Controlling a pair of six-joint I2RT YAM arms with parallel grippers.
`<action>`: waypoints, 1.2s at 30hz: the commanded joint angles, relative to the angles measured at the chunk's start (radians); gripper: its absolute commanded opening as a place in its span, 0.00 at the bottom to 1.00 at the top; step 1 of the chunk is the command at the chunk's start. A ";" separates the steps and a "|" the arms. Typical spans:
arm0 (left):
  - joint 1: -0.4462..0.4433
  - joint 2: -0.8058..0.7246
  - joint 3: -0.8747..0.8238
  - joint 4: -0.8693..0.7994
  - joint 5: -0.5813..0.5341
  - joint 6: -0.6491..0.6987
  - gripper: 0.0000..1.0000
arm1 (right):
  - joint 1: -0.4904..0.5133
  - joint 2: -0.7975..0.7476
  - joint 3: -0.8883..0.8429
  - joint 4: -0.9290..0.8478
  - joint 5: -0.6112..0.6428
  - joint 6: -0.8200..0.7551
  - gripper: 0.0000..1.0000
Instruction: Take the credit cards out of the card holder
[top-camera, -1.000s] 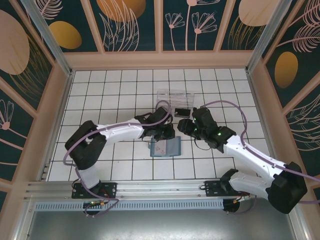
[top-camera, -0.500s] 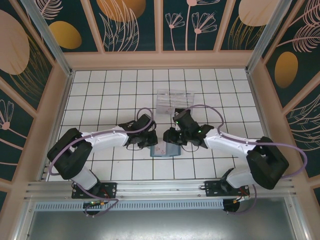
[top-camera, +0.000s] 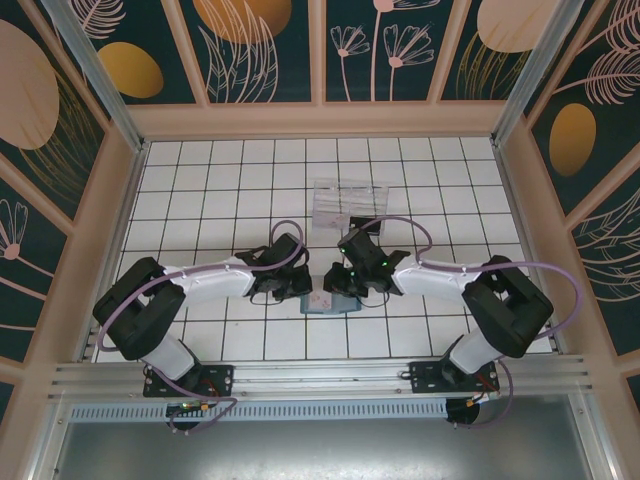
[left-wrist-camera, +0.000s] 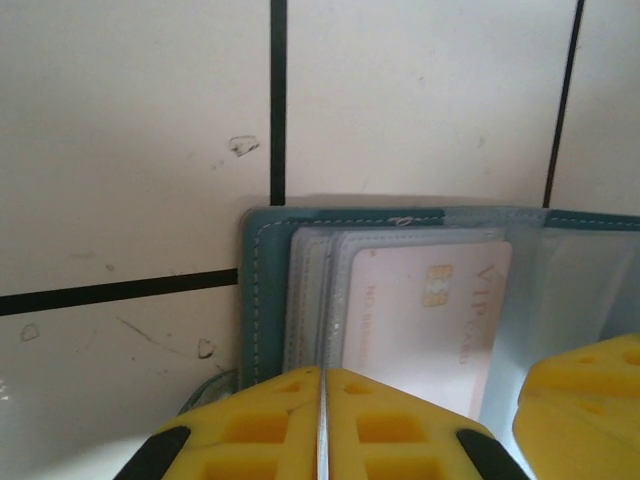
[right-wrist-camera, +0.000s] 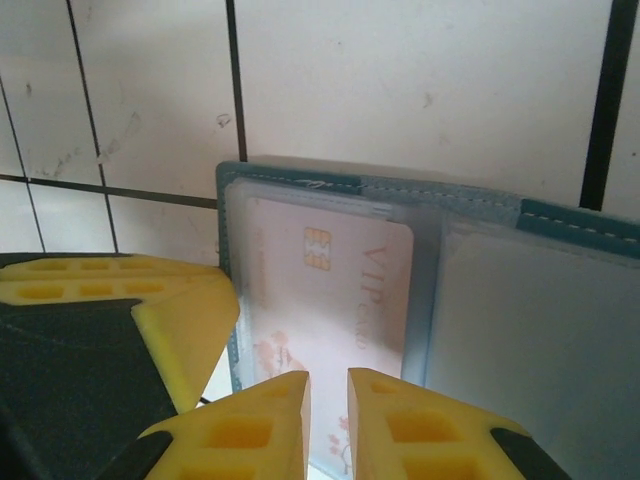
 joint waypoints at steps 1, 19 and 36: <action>0.007 0.018 -0.018 0.011 0.000 0.005 0.10 | 0.007 0.012 0.006 0.016 0.030 0.011 0.17; 0.006 0.061 -0.015 -0.022 -0.016 0.027 0.09 | 0.005 0.044 -0.033 -0.011 0.085 0.017 0.18; 0.006 0.073 0.001 -0.029 -0.011 0.035 0.09 | -0.021 -0.073 -0.094 0.078 0.055 0.041 0.22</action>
